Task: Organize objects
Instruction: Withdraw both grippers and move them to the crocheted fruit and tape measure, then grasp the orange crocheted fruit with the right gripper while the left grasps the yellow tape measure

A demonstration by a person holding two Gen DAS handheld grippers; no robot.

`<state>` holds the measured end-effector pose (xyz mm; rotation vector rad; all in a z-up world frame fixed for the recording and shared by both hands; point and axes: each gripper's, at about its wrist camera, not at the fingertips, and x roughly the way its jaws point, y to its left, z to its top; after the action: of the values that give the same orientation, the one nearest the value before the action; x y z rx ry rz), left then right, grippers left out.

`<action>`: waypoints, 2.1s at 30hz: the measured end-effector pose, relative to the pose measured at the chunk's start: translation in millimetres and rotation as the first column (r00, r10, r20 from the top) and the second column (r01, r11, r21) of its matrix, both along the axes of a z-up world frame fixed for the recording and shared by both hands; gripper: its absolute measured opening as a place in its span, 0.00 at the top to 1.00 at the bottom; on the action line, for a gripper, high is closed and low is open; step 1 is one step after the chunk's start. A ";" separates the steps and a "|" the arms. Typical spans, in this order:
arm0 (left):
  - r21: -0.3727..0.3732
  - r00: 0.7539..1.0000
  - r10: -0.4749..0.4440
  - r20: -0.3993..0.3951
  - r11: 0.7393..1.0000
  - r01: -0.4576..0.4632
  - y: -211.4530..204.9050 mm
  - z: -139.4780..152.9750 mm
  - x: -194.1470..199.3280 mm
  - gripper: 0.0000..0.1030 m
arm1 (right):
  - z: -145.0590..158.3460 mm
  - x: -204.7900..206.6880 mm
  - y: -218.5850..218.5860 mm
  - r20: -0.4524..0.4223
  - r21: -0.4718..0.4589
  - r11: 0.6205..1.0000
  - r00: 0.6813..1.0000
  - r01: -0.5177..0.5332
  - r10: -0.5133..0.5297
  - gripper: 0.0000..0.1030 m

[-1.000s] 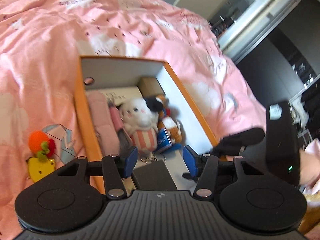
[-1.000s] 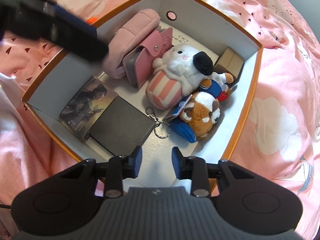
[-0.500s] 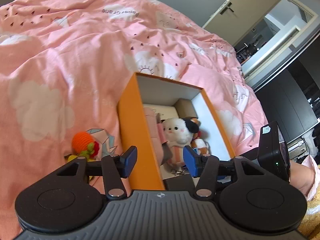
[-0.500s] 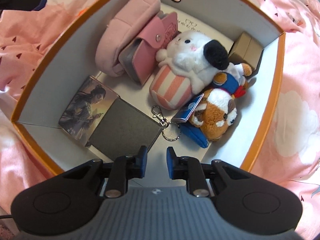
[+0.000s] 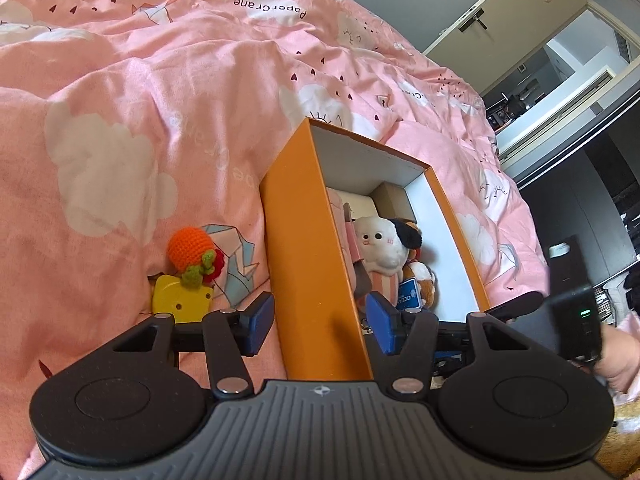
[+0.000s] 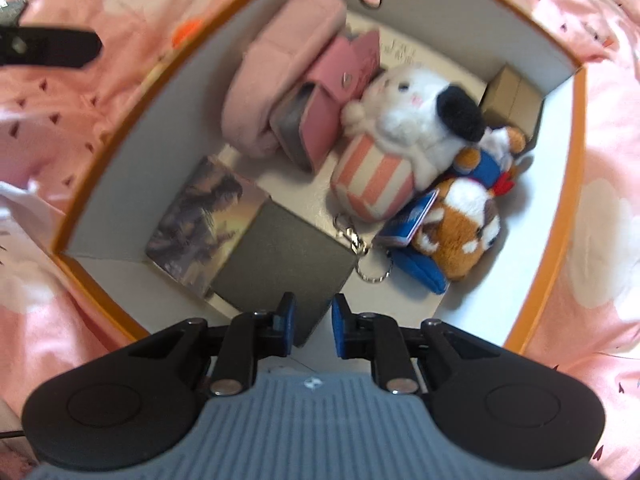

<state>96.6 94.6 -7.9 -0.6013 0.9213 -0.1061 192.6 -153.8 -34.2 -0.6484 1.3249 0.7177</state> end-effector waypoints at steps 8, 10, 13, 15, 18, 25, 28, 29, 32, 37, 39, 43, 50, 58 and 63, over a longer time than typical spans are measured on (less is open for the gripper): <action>0.097 1.000 0.029 0.012 0.995 -0.030 5.0 -0.5 -2.6 0.41 | 67.4 -11.0 34.4 0.202 0.175 0.980 0.978 -0.089 0.052 0.70; 0.104 0.999 0.041 0.005 0.994 -0.041 9.3 -1.7 -3.3 0.41 | 74.6 -13.4 46.4 0.234 0.199 0.972 0.969 -0.124 0.076 0.68; 0.127 0.998 0.063 -0.008 0.990 -0.061 16.9 -3.7 -2.9 0.41 | 80.4 -16.8 69.5 0.261 0.202 0.961 0.956 -0.187 0.131 0.68; 0.150 0.997 0.070 -0.014 0.986 -0.067 22.1 -5.5 -2.9 0.41 | 77.6 -10.6 88.3 0.276 0.185 0.957 0.946 -0.225 0.169 0.68; 0.168 0.997 0.076 -0.030 0.983 -0.070 30.3 -10.5 -2.8 0.41 | 71.7 -3.8 105.3 0.283 0.161 0.952 0.937 -0.259 0.207 0.68; 0.172 0.996 0.043 -0.084 0.985 -0.028 42.4 -29.4 0.2 0.41 | 46.0 5.8 140.5 0.224 0.108 0.930 0.920 -0.351 0.321 0.69; 0.200 0.992 -0.002 -0.127 0.979 0.028 38.9 -41.4 6.0 0.41 | 34.6 13.0 154.8 0.196 0.097 0.927 0.920 -0.362 0.339 0.69; 0.211 0.991 -0.008 -0.136 0.977 0.037 37.6 -45.7 7.7 0.41 | 31.4 15.8 158.8 0.188 0.096 0.926 0.920 -0.365 0.343 0.69; 0.233 0.987 -0.022 -0.161 0.971 0.060 33.9 -59.0 13.7 0.41 | 23.3 23.8 168.2 0.162 0.097 0.926 0.924 -0.364 0.347 0.69; 0.252 0.981 -0.030 -0.189 0.965 0.078 27.1 -76.2 23.6 0.41 | 10.8 33.6 180.4 0.120 0.103 0.928 0.930 -0.359 0.347 0.69; 0.274 0.980 -0.045 -0.192 0.957 0.098 20.6 -80.6 26.4 0.38 | 6.3 37.0 184.3 0.104 0.105 0.928 0.932 -0.357 0.347 0.69; 0.317 0.977 -0.059 -0.207 0.940 0.124 11.2 -89.9 28.9 0.33 | -3.3 41.3 192.1 0.073 0.105 0.925 0.931 -0.365 0.359 0.68; 0.292 0.977 -0.042 -0.208 0.951 0.103 15.5 -98.0 28.5 0.32 | -20.6 46.0 202.4 0.028 0.099 0.928 0.933 -0.360 0.359 0.57; 0.272 0.984 -0.041 -0.171 0.958 0.088 18.8 -102.2 18.1 0.38 | -37.8 50.1 213.9 -0.007 0.086 0.925 0.928 -0.370 0.372 0.57; 0.269 0.985 -0.038 -0.166 0.960 0.082 20.5 -100.2 8.8 0.38 | -46.1 50.0 221.5 -0.007 0.064 0.928 0.929 -0.368 0.369 0.55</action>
<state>105.4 115.2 -108.0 -0.3262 1.0888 0.0169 242.6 67.7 -80.4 -0.8546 1.2038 1.0679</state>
